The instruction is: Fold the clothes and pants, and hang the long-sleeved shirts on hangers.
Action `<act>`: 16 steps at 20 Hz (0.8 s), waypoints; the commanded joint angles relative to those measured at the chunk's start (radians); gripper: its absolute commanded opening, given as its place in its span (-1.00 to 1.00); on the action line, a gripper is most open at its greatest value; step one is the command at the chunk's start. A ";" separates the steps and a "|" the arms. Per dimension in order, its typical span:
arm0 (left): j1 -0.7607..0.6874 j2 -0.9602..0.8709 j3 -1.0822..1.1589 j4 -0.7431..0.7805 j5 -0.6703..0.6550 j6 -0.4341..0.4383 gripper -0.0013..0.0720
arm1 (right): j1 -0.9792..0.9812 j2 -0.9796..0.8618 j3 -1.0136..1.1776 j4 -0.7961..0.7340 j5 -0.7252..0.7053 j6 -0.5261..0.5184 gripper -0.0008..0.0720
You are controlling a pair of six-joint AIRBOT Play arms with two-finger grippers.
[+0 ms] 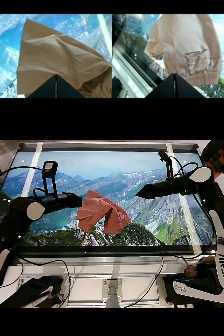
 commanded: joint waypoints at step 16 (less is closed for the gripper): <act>0.001 -0.001 0.000 0.000 0.000 0.000 -0.93 | 0.001 0.000 0.000 -0.032 -0.031 0.000 -0.89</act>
